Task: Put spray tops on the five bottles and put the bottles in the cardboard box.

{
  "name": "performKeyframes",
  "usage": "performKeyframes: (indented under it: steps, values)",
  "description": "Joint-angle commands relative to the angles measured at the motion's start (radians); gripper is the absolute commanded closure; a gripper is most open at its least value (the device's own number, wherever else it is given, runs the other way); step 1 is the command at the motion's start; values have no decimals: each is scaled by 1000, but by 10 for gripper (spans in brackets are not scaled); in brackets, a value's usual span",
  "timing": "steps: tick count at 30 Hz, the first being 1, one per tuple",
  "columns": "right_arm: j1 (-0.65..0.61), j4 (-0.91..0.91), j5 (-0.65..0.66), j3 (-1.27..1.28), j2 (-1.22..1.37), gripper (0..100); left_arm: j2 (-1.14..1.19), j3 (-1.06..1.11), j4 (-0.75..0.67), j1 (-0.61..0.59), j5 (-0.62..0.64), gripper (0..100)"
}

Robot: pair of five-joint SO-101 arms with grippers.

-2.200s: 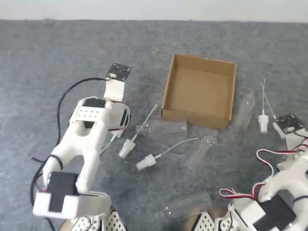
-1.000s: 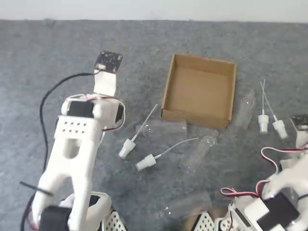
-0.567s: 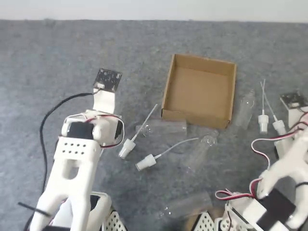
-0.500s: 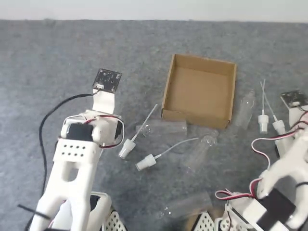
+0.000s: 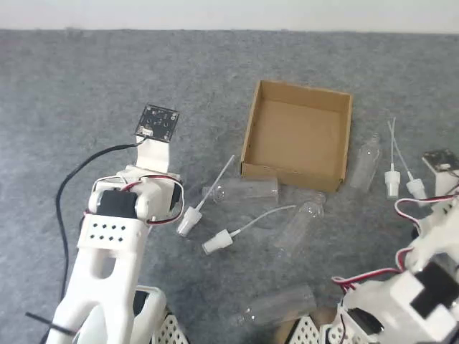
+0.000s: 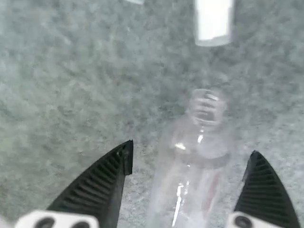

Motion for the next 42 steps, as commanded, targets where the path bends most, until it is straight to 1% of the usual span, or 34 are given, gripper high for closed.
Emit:
performKeyframes:
  steps: [1, 5, 6, 12, 16, 19, 21, 25, 30, 33, 37, 40, 42]
  values:
    - [45, -56, 14, -78, 31, 681, -37, -7, -15, -6, -9, 987]
    - [47, -68, 14, -81, 64, 684, -35, -7, -17, -6, -9, 987]
    - [45, -68, 14, -81, 68, 699, -35, -7, -17, -6, -9, 987]
    - [41, -61, 14, -81, 64, 877, -35, -7, -15, -6, -9, 987]
    - [36, -54, 8, -87, 25, 950, -43, -12, -15, -6, -5, 987]
    - [-2, 33, 5, -126, -54, 986, -44, -51, -11, -8, -2, 987]
    - [-56, 116, -31, -158, -127, 993, -44, -101, 9, -8, -2, 987]
    - [-209, 188, -178, -186, -305, 992, -44, -248, 101, -8, 0, 987]
    - [-469, 223, -358, -184, -532, 992, -44, -455, 195, -8, 2, 987]
    - [-644, 229, -466, -184, -638, 992, -44, -576, 227, -8, 55, 987]
    - [-892, 209, -597, -184, -714, 992, -44, -722, 275, -8, 75, 987]
    - [-1076, 182, -681, -180, -717, 992, -44, -812, 310, -8, 77, 987]
    - [-1182, 134, -735, -150, -711, 992, -44, -857, 327, -8, 101, 987]
